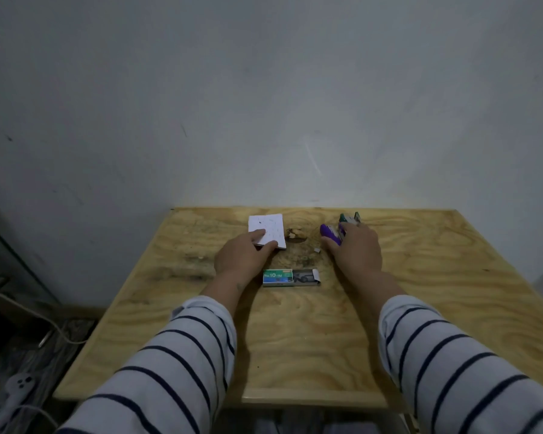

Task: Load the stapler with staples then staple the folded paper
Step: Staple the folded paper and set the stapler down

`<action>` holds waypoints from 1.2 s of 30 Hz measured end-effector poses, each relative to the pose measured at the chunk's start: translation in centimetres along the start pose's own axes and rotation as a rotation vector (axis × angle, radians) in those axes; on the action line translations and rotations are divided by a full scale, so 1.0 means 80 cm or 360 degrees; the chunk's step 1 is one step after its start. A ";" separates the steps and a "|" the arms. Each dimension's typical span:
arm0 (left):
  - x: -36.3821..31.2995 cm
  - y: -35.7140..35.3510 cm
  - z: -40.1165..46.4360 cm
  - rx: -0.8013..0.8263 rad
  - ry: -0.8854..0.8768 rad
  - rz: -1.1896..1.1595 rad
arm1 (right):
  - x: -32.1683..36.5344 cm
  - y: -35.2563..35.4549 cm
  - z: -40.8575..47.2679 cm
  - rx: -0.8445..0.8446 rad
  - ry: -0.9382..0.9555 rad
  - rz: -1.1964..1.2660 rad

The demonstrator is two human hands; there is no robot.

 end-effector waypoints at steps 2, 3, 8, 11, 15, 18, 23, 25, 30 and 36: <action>0.002 0.000 -0.003 0.0033 -0.0003 -0.0001 | 0.007 0.011 -0.013 -0.0130 0.0081 -0.0040; 0.004 -0.001 -0.005 0.0039 -0.0003 -0.0011 | 0.012 0.016 -0.021 -0.0205 0.0131 -0.0042; 0.008 0.004 -0.030 -0.0010 0.0042 -0.0189 | 0.032 0.022 -0.068 -0.0318 0.0322 0.0247; 0.007 0.000 -0.058 -0.0026 -0.0163 -0.0125 | 0.038 0.021 -0.093 -0.0277 0.0312 0.0360; 0.015 -0.013 -0.083 -0.0076 -0.0343 0.0156 | 0.040 0.010 -0.112 -0.0130 0.0423 0.0235; 0.021 -0.017 -0.089 -0.0118 -0.0354 0.0126 | 0.045 0.000 -0.117 -0.0104 0.0559 0.0188; 0.026 -0.019 -0.097 -0.0213 -0.0387 0.0046 | 0.049 -0.008 -0.120 -0.0145 0.0643 0.0088; 0.026 -0.020 -0.097 -0.0228 -0.0388 0.0054 | 0.049 -0.010 -0.121 -0.0150 0.0639 0.0093; 0.027 -0.022 -0.095 -0.0241 -0.0395 0.0068 | 0.047 -0.010 -0.123 -0.0150 0.0652 0.0135; 0.026 -0.021 -0.096 -0.0221 -0.0405 0.0039 | 0.039 -0.003 -0.127 -0.0234 0.0465 0.0063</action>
Point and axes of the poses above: each hand's wrist, its own z-axis towards the middle knuckle, its own y-axis out of the back of the hand, x = y × z, the point moved 4 cm from there along z, towards the middle knuckle, and after that the axes turned 13 degrees about y, right-handed, at the moved point
